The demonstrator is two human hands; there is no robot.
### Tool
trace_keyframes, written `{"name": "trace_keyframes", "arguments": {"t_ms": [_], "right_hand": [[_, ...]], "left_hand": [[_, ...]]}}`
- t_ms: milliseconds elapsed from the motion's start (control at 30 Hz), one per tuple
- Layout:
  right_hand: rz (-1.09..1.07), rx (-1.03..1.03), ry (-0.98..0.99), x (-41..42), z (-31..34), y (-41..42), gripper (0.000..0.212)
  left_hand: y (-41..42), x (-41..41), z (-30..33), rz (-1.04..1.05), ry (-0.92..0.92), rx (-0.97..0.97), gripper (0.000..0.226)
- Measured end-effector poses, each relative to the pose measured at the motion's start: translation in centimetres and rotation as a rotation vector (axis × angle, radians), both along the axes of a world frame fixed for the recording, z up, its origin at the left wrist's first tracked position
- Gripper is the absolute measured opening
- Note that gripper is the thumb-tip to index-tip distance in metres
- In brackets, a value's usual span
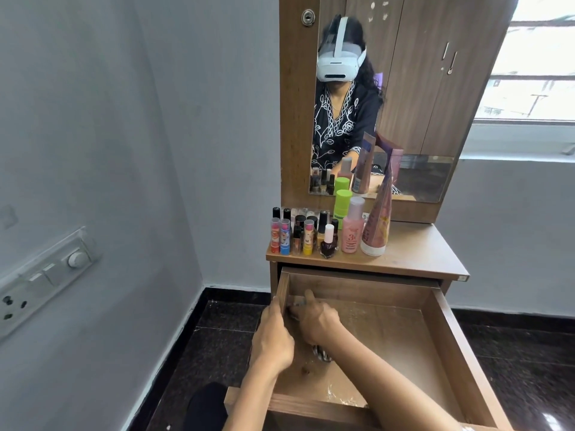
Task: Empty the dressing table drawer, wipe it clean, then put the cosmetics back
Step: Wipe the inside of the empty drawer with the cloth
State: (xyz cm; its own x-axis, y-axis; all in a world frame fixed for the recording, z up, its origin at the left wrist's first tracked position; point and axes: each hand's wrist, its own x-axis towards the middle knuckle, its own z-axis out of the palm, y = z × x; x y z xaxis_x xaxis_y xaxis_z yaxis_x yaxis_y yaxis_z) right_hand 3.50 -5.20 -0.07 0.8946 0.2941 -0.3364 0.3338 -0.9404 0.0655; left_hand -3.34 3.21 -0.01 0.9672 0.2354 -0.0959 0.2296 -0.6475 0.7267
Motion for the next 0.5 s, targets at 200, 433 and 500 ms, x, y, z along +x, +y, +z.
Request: {"name": "trace_keyframes", "arguments": {"t_ms": [200,433,500], "right_hand": [[-0.014,0.079,0.041,-0.7,-0.3,-0.1,0.049],[-0.088,0.089,0.017,1.4,0.6,0.8,0.049],[-0.089,0.085,0.018,1.6,0.5,0.8,0.049]], "left_hand": [[0.0,0.2,-0.1,0.000,0.005,0.003,0.060],[0.2,0.0,-0.1,-0.027,0.004,0.003,0.062],[0.2,0.0,-0.1,-0.028,0.000,0.008,0.062]]}}
